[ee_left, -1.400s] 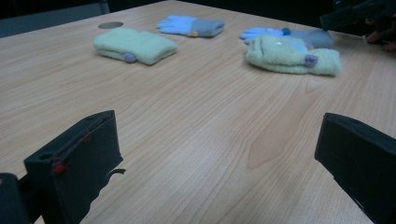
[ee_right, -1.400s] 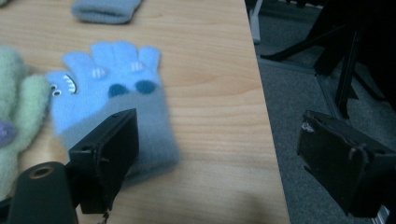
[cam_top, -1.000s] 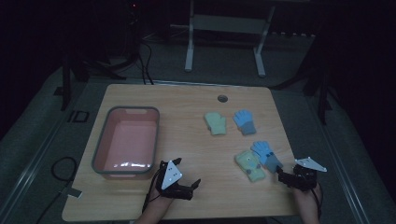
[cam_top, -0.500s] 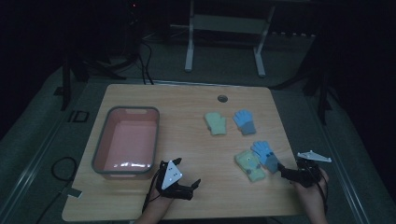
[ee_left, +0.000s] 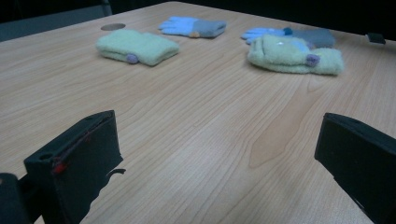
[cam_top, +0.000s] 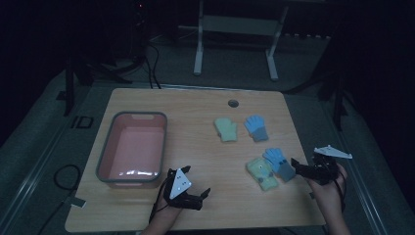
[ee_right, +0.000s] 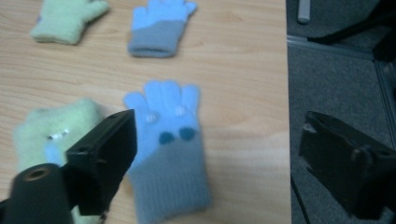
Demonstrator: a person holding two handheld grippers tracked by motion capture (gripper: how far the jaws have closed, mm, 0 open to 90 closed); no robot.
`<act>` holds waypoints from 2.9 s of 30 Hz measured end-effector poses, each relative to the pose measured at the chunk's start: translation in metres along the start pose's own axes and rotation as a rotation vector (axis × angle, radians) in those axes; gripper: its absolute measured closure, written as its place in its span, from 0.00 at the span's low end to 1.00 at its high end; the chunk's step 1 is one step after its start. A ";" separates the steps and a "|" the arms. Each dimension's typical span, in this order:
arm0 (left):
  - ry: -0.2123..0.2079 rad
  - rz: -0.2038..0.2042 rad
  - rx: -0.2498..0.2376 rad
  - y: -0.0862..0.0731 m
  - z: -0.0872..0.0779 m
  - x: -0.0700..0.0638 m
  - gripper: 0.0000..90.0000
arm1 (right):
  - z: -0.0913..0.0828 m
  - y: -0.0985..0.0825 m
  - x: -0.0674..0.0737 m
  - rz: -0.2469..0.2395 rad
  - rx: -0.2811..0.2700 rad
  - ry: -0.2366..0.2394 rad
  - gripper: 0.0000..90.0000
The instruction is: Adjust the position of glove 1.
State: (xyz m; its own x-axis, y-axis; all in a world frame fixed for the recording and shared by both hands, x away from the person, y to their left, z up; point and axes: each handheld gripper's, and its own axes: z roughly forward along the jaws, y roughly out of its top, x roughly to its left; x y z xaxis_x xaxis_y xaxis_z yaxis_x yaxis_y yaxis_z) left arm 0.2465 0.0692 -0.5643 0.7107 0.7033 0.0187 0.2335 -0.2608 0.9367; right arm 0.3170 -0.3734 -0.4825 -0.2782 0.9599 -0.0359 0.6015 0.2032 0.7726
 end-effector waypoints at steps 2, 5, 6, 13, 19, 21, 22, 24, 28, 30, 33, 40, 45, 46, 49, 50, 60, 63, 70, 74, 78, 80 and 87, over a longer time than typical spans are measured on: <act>0.000 0.002 0.000 0.000 0.000 0.000 0.01 | 0.001 0.006 0.002 -0.001 -0.003 0.008 0.12; -0.001 0.002 0.001 0.000 0.000 0.000 0.01 | 0.003 0.014 0.003 -0.003 -0.006 0.021 0.12; -0.001 0.002 0.000 0.000 0.000 0.000 0.01 | 0.004 0.017 0.004 -0.004 -0.008 0.024 0.13; -0.004 0.000 0.001 0.000 0.000 0.000 0.01 | 0.010 0.036 0.013 -0.026 -0.020 0.059 0.16; -0.008 -0.004 -0.005 0.000 -0.001 0.001 0.01 | 0.014 0.053 0.025 -0.078 -0.021 0.069 0.17; -0.007 -0.003 -0.005 0.000 -0.001 0.001 0.01 | 0.016 0.056 0.026 -0.082 -0.018 0.079 0.17; -0.006 0.000 -0.004 0.000 -0.001 0.000 0.01 | 0.017 0.058 0.028 -0.081 -0.015 0.088 0.18; -0.006 0.000 -0.003 0.000 0.000 0.000 0.01 | 0.021 0.064 0.035 -0.090 -0.029 0.093 0.24; -0.008 -0.005 -0.004 0.000 0.000 0.001 0.01 | 0.026 0.070 0.041 -0.084 -0.034 0.124 0.27; -0.008 -0.004 -0.004 0.000 0.000 0.001 0.01 | 0.029 0.074 0.045 -0.083 -0.034 0.134 0.27; -0.008 -0.001 -0.003 0.000 -0.001 0.001 0.01 | 0.034 0.078 0.049 -0.083 -0.033 0.151 0.27; -0.008 -0.004 -0.004 0.000 0.000 0.001 0.01 | 0.043 0.086 0.057 -0.081 -0.037 0.166 0.33; -0.008 -0.003 -0.004 0.000 0.000 0.001 0.01 | 0.050 0.091 0.064 -0.110 -0.023 0.177 0.31; -0.008 -0.002 -0.003 0.000 0.000 0.001 0.01 | 0.051 0.092 0.066 -0.111 -0.021 0.182 0.31; -0.001 0.001 -0.003 0.000 -0.001 0.000 0.01 | 0.054 0.094 0.068 -0.109 -0.016 0.189 0.31; -0.001 0.004 -0.002 0.000 -0.001 0.000 0.01 | 0.057 0.096 0.071 -0.121 -0.012 0.195 0.31; -0.008 -0.003 0.001 0.000 -0.001 0.001 0.01 | 0.077 0.104 0.086 -0.146 0.015 0.243 0.31; -0.008 -0.001 0.001 0.000 -0.001 0.000 0.01 | 0.083 0.106 0.091 -0.160 0.024 0.257 0.31; -0.006 0.005 0.000 0.000 -0.001 0.000 0.01 | 0.097 0.110 0.101 -0.173 0.039 0.279 0.32; -0.007 0.005 0.000 0.000 -0.001 0.000 0.01 | 0.106 0.113 0.107 -0.178 0.045 0.288 0.32; -0.008 0.006 0.000 0.000 -0.001 0.000 0.01 | 0.115 0.114 0.113 -0.182 0.048 0.294 0.35; -0.010 0.005 0.001 0.000 -0.001 0.000 0.01 | 0.120 0.114 0.115 -0.186 0.052 0.295 0.36; -0.010 0.005 0.000 0.000 -0.001 0.000 0.01 | 0.137 0.112 0.123 -0.213 0.075 0.282 0.54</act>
State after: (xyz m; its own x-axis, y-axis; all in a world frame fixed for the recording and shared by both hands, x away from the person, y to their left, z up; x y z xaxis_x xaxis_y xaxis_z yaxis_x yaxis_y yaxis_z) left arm 0.2459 0.0694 -0.5644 0.7187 0.6950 0.0199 0.2301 -0.2647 0.9365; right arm 0.4526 -0.2062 -0.4871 -0.5926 0.8055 -0.0068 0.5579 0.4165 0.7178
